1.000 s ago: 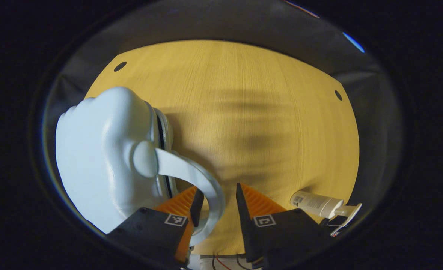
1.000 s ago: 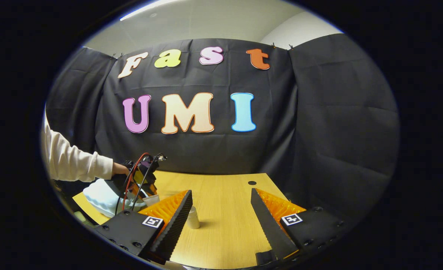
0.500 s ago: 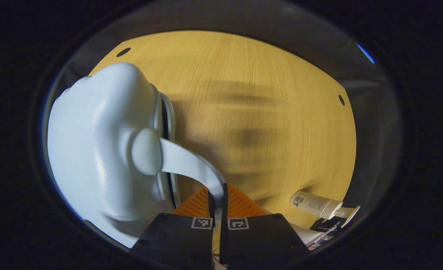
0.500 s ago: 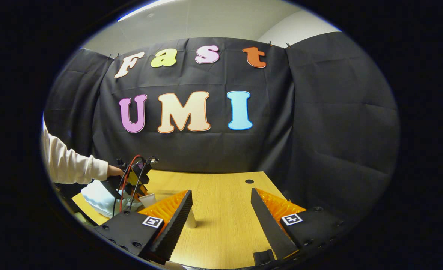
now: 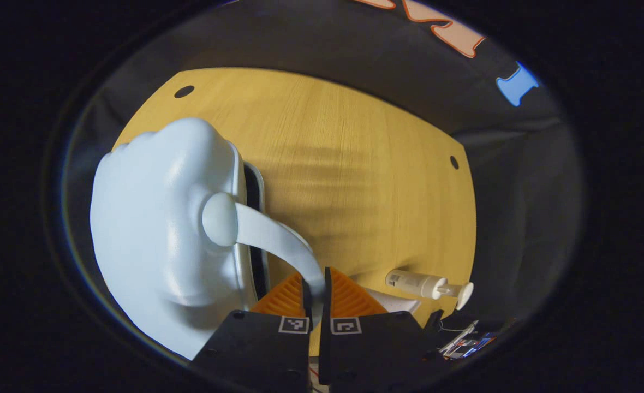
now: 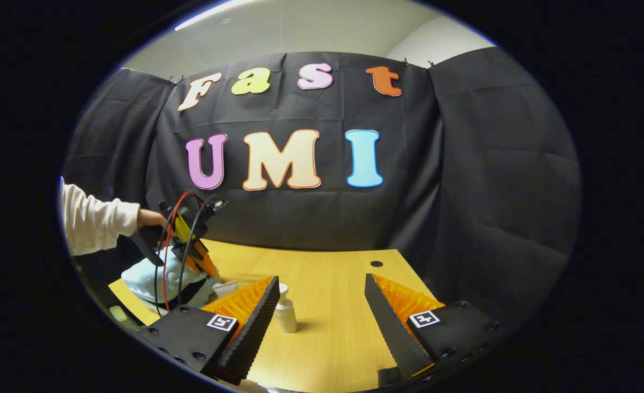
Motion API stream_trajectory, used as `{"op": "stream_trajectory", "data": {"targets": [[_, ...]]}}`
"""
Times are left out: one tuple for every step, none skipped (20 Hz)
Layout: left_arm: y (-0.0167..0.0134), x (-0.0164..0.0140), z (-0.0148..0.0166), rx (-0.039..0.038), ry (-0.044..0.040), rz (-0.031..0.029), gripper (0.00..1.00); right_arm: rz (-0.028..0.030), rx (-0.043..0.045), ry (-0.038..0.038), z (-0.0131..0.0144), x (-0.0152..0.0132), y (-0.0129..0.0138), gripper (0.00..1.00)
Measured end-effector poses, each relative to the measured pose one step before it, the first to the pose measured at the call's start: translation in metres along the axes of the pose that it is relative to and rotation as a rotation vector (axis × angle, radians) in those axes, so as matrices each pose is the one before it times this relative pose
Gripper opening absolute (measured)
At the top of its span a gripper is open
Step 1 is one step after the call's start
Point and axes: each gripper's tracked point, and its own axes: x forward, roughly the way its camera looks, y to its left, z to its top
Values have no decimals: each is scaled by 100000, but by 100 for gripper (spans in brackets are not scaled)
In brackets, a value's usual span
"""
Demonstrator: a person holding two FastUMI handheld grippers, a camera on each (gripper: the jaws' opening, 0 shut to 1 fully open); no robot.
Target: First open the suitcase, pack the skin care products into it, and then close the suitcase.
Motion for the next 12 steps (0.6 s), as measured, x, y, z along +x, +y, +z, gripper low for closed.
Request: {"op": "stream_trajectory", "data": {"targets": [[94, -2221, 587, -1230, -2475, -2589, 0, 958, -481, -385, 169, 168, 346, 96], [321, -2250, 899, -1571, -2956, -2039, 0, 738, -405, -388, 21, 253, 318, 98], [594, -2329, 803, -937, -2586, -940, 0, 773, -90, -532, 226, 249, 367, 98], [661, -2001, 746, -90, -2463, -472, 0, 965, 370, -482, 152, 144, 491, 98], [829, -2061, 715, -383, -2881, -148, 0, 1090, 567, -679, 314, 253, 599, 98], [1084, -2015, 813, -454, -2101, 0, 0, 920, 447, -735, 264, 246, 451, 98], [1469, -2038, 767, -1122, -2110, 695, 0, 927, 163, -758, 269, 209, 573, 98], [1472, -1588, 505, -1432, -1110, 602, 0, 835, -149, -556, 152, 184, 581, 98], [1482, -1329, 317, -1593, -1033, 338, 0, 714, -488, -310, 126, 159, 589, 98], [1316, -1058, 271, -1664, -1019, 427, 0, 563, -654, -197, 33, 140, 539, 98], [1198, -868, 302, -853, -945, 287, 0, 439, -632, -54, 83, 140, 544, 98], [1132, -789, 400, -453, -1034, 478, 0, 585, -383, -55, 24, 164, 637, 98]]}}
